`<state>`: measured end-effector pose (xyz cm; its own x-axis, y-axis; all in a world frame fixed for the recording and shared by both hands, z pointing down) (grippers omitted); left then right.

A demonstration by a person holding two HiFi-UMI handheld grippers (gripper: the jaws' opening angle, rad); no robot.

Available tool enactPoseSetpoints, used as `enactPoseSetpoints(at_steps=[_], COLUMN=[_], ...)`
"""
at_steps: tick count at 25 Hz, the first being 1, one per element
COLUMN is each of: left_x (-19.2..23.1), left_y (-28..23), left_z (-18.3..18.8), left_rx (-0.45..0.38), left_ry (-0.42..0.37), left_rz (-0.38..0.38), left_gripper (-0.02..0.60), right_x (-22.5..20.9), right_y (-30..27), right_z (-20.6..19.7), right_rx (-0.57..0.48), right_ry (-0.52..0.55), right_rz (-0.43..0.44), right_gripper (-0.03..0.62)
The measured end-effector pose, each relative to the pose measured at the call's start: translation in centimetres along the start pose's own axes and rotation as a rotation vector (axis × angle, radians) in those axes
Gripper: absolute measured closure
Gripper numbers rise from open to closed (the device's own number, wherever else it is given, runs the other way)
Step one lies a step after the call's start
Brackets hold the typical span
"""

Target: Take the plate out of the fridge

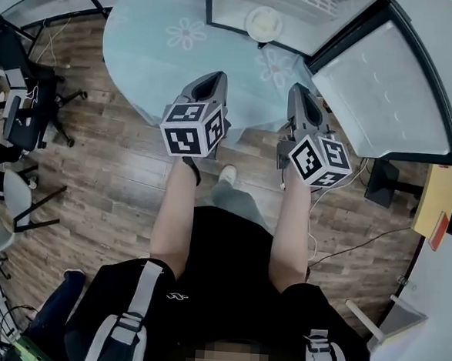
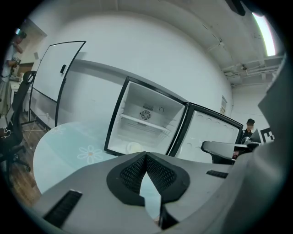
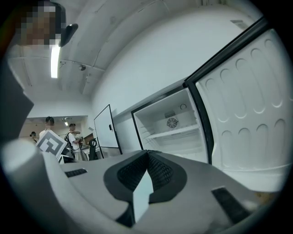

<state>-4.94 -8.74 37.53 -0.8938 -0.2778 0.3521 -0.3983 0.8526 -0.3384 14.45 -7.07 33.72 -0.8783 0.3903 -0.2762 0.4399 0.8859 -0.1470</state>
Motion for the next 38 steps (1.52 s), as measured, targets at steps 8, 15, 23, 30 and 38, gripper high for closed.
enactPoseSetpoints(at_steps=[8, 15, 23, 30, 38], left_x=[-0.7, 1.4, 1.7, 2.6, 4.6], left_y=[-3.7, -6.8, -13.3, -18.2, -22.6], left_z=[2.1, 1.6, 1.7, 0.0, -1.7], left_rx=[-0.016, 0.028, 0.083, 0.178, 0.255], left_ry=[0.018, 0.001, 0.032, 0.106, 0.172], left_rz=[0.04, 0.105, 0.048, 0.006, -0.031], left_gripper=[0.568, 0.568, 0.568, 0.566, 0.56], right_x=[-3.3, -4.7, -9.0, -12.5, -13.1], right_y=[-3.0, -6.7, -10.4, -13.4, -17.9], right_z=[2.1, 0.2, 0.5, -2.2, -5.2], right_rx=[-0.01, 0.049, 0.046, 0.1, 0.203], right_ry=[-0.005, -0.057, -0.118, -0.218, -0.275], right_rz=[0.039, 0.067, 0.003, -0.049, -0.055], right_gripper=[0.589, 0.588, 0.579, 0.556, 0.51])
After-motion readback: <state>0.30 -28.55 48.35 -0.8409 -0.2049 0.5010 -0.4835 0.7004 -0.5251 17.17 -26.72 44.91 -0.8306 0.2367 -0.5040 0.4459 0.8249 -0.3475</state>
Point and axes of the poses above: the fingertips, and each gripper's own axes: y backward along the fingers, x to its left, z out of its top, the point moved 5 cm from there along y, backward along the fingers, and after that the axes turned 1 degree about z, right-handed, at the moved point
